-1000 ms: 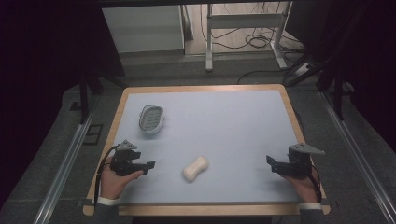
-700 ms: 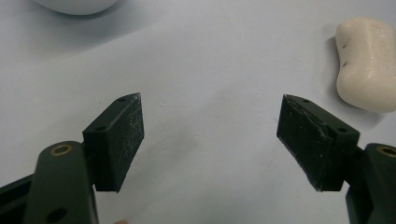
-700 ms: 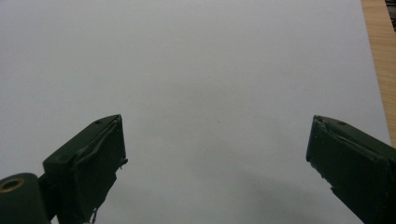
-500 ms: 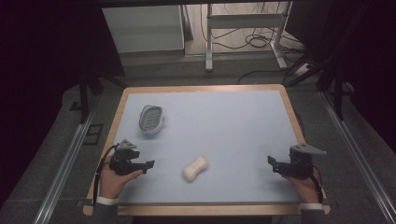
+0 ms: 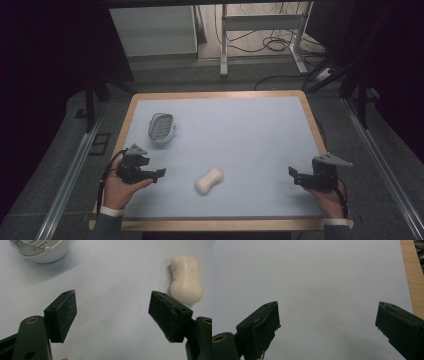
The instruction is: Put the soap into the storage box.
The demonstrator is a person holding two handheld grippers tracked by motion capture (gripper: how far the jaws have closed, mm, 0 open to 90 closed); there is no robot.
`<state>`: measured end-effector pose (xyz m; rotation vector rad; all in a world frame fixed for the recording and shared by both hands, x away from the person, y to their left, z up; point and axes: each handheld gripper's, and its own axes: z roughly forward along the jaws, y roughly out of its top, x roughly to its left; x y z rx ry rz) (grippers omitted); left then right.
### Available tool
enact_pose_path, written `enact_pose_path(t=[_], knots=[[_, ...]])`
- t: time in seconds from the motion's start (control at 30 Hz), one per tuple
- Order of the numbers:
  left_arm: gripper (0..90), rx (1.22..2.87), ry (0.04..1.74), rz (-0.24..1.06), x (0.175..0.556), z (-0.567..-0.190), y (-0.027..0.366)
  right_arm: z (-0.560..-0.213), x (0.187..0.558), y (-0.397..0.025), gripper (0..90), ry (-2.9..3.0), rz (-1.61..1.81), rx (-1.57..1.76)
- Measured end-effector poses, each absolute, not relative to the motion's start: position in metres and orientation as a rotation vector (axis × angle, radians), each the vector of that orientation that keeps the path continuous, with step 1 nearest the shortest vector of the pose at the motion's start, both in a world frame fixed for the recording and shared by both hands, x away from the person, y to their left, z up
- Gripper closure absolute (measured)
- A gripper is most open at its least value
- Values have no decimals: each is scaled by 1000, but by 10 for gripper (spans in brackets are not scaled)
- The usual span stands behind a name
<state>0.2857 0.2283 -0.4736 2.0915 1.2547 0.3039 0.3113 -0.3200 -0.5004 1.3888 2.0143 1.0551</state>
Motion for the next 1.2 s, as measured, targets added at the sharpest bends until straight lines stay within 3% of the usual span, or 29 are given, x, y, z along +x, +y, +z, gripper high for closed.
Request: enact_pose_path(t=[0.5, 1.2], knots=[[222, 2166, 1175, 307, 294, -454, 204, -497, 309, -321, 57, 2001, 1057, 1376], [206, 2269, 1057, 243, 304, -459, 153, -494, 307, -320, 58, 2004, 1052, 1372]])
